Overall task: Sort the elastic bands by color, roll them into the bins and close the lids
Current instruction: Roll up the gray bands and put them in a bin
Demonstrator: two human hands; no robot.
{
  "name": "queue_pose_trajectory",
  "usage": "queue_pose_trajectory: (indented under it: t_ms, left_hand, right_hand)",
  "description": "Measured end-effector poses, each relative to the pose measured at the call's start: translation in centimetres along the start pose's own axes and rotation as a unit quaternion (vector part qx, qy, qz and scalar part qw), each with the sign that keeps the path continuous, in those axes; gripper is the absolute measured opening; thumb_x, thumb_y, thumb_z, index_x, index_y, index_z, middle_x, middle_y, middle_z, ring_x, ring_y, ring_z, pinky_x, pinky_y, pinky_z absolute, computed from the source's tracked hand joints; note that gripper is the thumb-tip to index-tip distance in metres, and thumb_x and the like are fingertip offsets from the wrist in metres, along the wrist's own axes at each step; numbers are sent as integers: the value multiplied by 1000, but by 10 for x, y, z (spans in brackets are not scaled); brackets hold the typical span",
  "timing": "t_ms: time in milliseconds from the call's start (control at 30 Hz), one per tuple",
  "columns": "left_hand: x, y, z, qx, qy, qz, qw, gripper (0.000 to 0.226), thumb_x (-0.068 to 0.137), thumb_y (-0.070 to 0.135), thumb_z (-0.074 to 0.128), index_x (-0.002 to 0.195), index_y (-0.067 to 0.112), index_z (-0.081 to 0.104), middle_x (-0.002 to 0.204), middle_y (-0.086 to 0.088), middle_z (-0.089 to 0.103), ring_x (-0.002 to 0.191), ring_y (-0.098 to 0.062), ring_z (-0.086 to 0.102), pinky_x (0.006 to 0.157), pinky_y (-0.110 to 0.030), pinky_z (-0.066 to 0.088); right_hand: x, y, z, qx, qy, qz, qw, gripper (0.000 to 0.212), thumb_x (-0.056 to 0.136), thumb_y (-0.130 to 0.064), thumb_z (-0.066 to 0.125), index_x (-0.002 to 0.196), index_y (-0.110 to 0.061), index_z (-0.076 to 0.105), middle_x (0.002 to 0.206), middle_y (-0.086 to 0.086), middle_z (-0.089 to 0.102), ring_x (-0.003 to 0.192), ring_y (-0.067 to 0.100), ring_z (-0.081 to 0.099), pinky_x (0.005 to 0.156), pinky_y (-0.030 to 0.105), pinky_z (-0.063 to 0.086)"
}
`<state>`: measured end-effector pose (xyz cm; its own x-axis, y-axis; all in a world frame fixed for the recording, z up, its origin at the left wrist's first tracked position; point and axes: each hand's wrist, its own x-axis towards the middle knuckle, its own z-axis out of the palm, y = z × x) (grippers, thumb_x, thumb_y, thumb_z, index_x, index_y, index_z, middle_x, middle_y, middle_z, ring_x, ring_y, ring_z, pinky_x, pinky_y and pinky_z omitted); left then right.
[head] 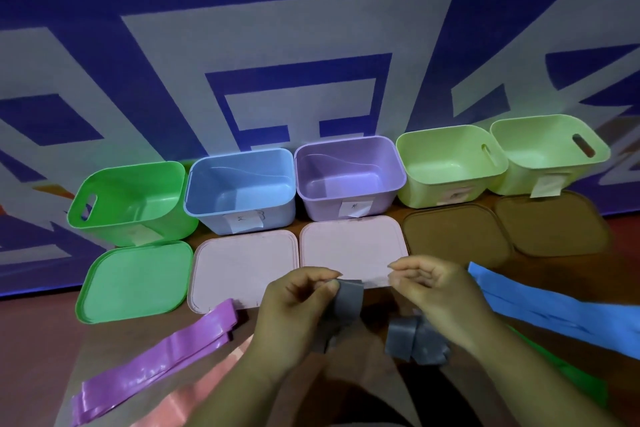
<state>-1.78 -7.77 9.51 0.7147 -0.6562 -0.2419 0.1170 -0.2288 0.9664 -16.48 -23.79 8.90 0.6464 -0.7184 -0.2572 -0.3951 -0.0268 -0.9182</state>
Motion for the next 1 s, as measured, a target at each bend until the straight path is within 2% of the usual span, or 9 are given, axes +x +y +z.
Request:
queue_pose_trajectory:
  t_ms: [133, 267, 333, 400, 500, 667, 800, 900, 1000]
  left_hand:
    - [8, -25, 6, 23, -15, -35, 999, 19, 88, -1, 67, 81, 14, 76, 83, 0, 76, 75, -7, 69, 67, -19, 54]
    - [15, -44, 15, 23, -30, -70, 997, 22, 89, -3, 65, 78, 12, 75, 73, -4, 73, 63, -12, 61, 55, -19, 49]
    - [17, -51, 21, 18, -33, -90, 995, 20, 90, -3, 64, 80, 10, 75, 73, -4, 74, 66, -14, 62, 58, -21, 50]
    - [19, -58, 24, 12, -43, -103, 994, 26, 90, -5, 62, 77, 13, 76, 75, -2, 74, 71, -12, 65, 64, -24, 53]
    - [21, -71, 26, 42, -44, -105, 993, 32, 90, -5, 63, 75, 20, 77, 79, 1, 76, 74, -8, 69, 69, -23, 57]
    - [14, -90, 22, 79, -13, -145, 986, 21, 90, 0, 66, 81, 16, 75, 79, 7, 77, 75, -1, 69, 70, -17, 53]
    - [-1, -102, 12, 120, 12, -142, 982, 15, 90, 5, 67, 87, 17, 76, 85, 10, 77, 79, 0, 69, 75, -17, 54]
    - [-15, -106, 12, 93, 41, -156, 982, 15, 90, 2, 66, 87, 13, 75, 81, 6, 77, 76, -1, 69, 68, -14, 51]
    - [-29, -108, 13, 48, 64, -165, 983, 16, 91, -4, 62, 86, 7, 73, 78, -2, 76, 74, -12, 70, 66, -21, 54]
  right_hand:
    - [13, 57, -22, -99, -18, 71, 992, 20, 82, -11, 76, 93, -27, 71, 91, -12, 74, 84, -8, 66, 70, 0, 43]
    - [16, 108, -26, -175, -42, 98, 979, 30, 79, -10, 78, 85, -37, 66, 92, -11, 72, 91, 7, 69, 80, 16, 52]
    - [16, 123, -26, -205, -66, 94, 972, 27, 80, -11, 77, 91, -34, 67, 93, -15, 69, 92, 6, 68, 73, 7, 46]
    - [16, 133, -28, -240, -80, 67, 965, 26, 80, -14, 76, 100, -29, 69, 96, -17, 67, 90, 0, 64, 71, 3, 42]
    - [22, 145, -29, -313, -105, -22, 944, 27, 76, -18, 74, 102, -25, 72, 103, -14, 64, 94, 2, 61, 80, 2, 37]
    - [28, 153, -4, -360, -171, -145, 905, 16, 73, -32, 59, 84, -26, 70, 90, -12, 68, 86, 12, 64, 78, 24, 49]
    - [29, 172, 7, -424, -287, -160, 844, 32, 76, -46, 52, 94, -27, 70, 105, -14, 66, 103, 12, 57, 92, 31, 46]
    - [26, 189, 6, -444, -286, -174, 831, 38, 73, -46, 51, 99, -25, 70, 109, -12, 68, 104, 19, 62, 89, 35, 54]
    - [17, 196, 6, -473, -233, -189, 828, 31, 73, -45, 48, 82, -30, 73, 106, -11, 71, 93, 16, 69, 78, 29, 58]
